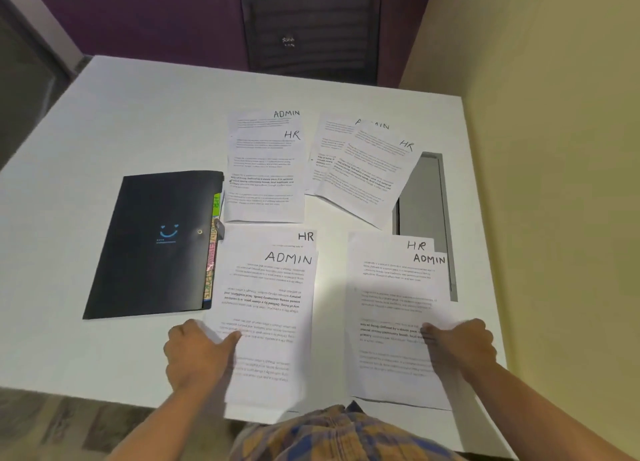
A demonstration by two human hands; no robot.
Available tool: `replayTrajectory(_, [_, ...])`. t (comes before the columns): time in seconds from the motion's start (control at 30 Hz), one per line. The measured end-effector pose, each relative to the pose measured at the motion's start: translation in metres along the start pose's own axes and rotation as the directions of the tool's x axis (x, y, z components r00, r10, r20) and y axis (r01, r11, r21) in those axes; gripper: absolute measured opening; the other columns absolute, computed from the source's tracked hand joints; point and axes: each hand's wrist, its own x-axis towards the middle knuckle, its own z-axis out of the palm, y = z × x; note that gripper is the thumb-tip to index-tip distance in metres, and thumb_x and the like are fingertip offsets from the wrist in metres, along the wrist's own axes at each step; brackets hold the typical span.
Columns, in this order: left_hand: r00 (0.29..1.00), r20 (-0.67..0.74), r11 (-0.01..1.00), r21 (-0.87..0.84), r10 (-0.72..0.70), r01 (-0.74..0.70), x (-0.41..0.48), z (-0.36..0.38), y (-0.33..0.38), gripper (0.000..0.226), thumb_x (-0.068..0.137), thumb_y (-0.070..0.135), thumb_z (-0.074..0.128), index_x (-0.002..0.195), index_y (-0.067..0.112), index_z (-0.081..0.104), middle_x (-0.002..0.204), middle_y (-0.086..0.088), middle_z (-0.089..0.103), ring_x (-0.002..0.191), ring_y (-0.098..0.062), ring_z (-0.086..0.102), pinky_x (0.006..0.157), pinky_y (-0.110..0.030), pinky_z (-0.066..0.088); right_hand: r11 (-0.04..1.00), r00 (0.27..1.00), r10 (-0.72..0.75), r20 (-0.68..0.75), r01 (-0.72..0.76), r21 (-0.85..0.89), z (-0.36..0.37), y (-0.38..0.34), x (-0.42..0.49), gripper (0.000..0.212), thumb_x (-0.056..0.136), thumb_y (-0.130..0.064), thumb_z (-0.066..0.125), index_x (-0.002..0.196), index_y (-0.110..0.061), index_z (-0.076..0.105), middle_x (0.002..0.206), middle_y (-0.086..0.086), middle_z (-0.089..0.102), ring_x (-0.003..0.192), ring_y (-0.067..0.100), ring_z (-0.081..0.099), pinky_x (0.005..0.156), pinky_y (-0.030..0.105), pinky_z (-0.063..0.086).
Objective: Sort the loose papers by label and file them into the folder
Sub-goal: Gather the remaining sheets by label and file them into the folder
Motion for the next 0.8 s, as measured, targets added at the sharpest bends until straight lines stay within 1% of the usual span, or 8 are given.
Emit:
replayTrajectory(0.1, [0.998,0.047,0.994,-0.096,-0.046,0.051,0.006,0.000,0.003,0.073,0.069,0.042,0.085,0.119,0.003,0.050,0.119,-0.019,0.053,0.106,-0.039,0.056,0.083,-0.048,0.050,0.998,1.000,-0.010,-0.002,0.010,-0.056,0.001,0.000,-0.001,0.081,0.058,-0.050,0.086,0.113,-0.005,0.047,0.110,0.015,0.059,0.103,0.039,0.061,0.081,0.044,0.056])
replayTrajectory(0.23, [0.986,0.125,0.957,-0.252,-0.113,0.142,0.004,-0.006,0.011,0.044,0.073,0.034,0.084,0.096,0.008,0.057,0.089,-0.006,0.062,0.080,-0.027,0.059,0.066,-0.033,0.045,0.983,0.993,-0.103,0.055,0.110,-0.146,0.000,0.006,0.006,0.072,0.066,-0.049,0.082,0.112,-0.007,0.046,0.099,0.007,0.061,0.096,0.034,0.064,0.076,0.041,0.056])
replayTrajectory(0.33, [0.986,0.145,0.926,-0.355,-0.081,0.128,-0.003,-0.009,0.018,0.040,0.077,0.033,0.082,0.070,0.011,0.049,0.066,-0.005,0.058,0.060,-0.023,0.054,0.053,-0.029,0.037,0.977,0.979,-0.180,0.093,0.189,-0.097,-0.007,0.008,0.005,0.041,0.073,-0.039,0.083,0.084,-0.008,0.059,0.076,0.001,0.064,0.067,0.021,0.064,0.056,0.030,0.051])
replayTrajectory(0.4, [0.988,0.147,0.910,-0.400,-0.050,0.106,-0.009,-0.011,0.023,0.045,0.081,0.033,0.078,0.063,0.012,0.043,0.058,-0.003,0.053,0.055,-0.022,0.049,0.053,-0.030,0.036,0.983,0.979,-0.180,0.094,0.183,-0.030,-0.008,0.011,0.004,0.036,0.075,-0.033,0.083,0.071,-0.014,0.052,0.072,0.001,0.061,0.062,0.016,0.057,0.053,0.027,0.042])
replayTrajectory(0.5, [0.988,0.152,0.910,-0.408,-0.005,0.068,-0.015,-0.012,0.027,0.038,0.085,0.037,0.074,0.075,0.007,0.052,0.070,-0.003,0.061,0.066,-0.023,0.058,0.063,-0.036,0.047,0.988,0.987,-0.150,0.057,0.148,0.037,-0.003,0.017,0.008,0.040,0.071,-0.037,0.085,0.085,-0.017,0.054,0.090,0.005,0.066,0.073,0.020,0.059,0.059,0.029,0.043])
replayTrajectory(0.6, [0.984,0.176,0.917,-0.394,0.008,0.063,-0.018,-0.011,0.030,0.026,0.086,0.036,0.071,0.091,0.013,0.060,0.084,-0.002,0.069,0.073,-0.022,0.065,0.070,-0.039,0.055,0.985,0.991,-0.131,0.016,0.128,0.115,0.002,0.021,0.007,0.045,0.070,-0.035,0.086,0.098,-0.015,0.056,0.093,0.003,0.065,0.081,0.025,0.063,0.062,0.031,0.045])
replayTrajectory(0.73, [0.981,0.194,0.913,-0.405,0.022,0.060,-0.028,-0.014,0.036,0.010,0.093,0.026,0.064,0.099,0.017,0.063,0.103,-0.003,0.071,0.091,-0.026,0.067,0.087,-0.045,0.056,0.971,0.986,-0.166,-0.005,0.164,0.176,0.005,0.026,0.006,0.022,0.081,-0.026,0.077,0.077,-0.012,0.061,0.076,0.004,0.068,0.069,0.026,0.063,0.059,0.034,0.050])
replayTrajectory(0.8, [0.984,0.176,0.899,-0.434,0.017,0.062,-0.035,-0.015,0.038,0.021,0.096,0.024,0.059,0.117,0.020,0.060,0.113,-0.003,0.068,0.103,-0.030,0.065,0.093,-0.047,0.055,0.947,0.975,-0.223,-0.001,0.217,0.238,0.006,0.029,0.006,0.020,0.086,-0.023,0.072,0.072,-0.012,0.062,0.071,0.004,0.067,0.065,0.025,0.063,0.057,0.032,0.046])
